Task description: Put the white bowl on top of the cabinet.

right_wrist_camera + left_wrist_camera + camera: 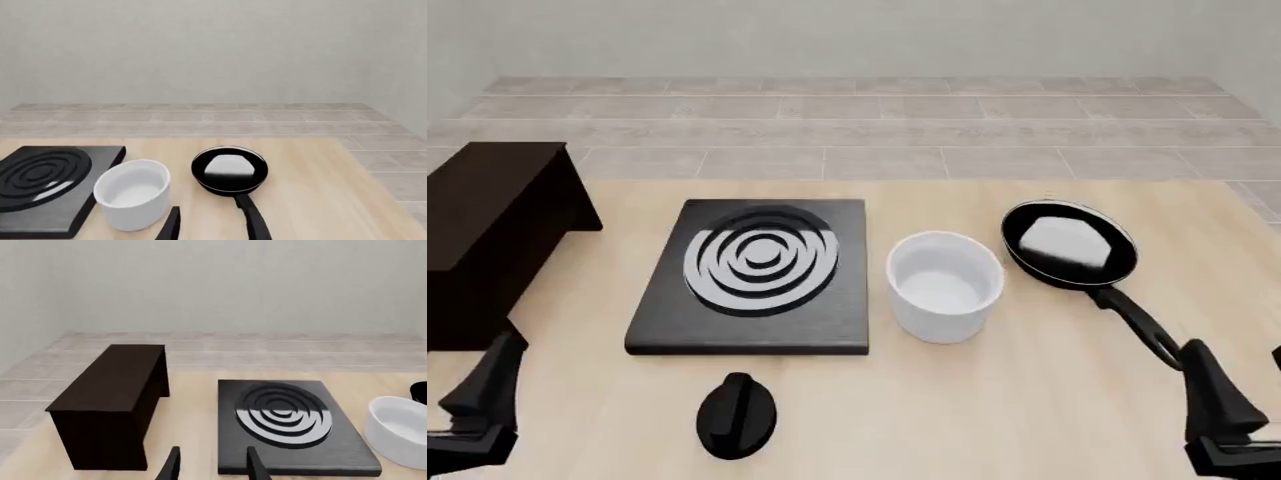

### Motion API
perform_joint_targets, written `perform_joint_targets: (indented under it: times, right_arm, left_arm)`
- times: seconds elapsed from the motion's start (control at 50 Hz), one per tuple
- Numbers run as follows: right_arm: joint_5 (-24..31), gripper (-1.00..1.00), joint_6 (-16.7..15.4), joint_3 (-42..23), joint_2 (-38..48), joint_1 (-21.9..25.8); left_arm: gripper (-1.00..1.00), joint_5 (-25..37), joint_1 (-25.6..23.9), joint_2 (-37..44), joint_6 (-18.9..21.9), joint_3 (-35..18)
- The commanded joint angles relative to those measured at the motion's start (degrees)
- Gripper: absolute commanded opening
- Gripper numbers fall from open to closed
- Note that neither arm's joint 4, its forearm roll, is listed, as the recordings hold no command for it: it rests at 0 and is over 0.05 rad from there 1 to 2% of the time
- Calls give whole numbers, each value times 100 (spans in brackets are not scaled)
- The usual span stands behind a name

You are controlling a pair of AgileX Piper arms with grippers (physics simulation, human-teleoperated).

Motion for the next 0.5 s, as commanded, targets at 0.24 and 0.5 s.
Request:
perform_joint_targets:
  times: [0.24, 0.5]
  right_arm:
    - [-314, 100, 54, 7, 279, -1]
    - [-220, 100, 100, 30, 156, 7]
  left_arm:
    - [100, 214, -379, -304, -244, -431]
    - [100, 990, -497, -113, -496, -1328]
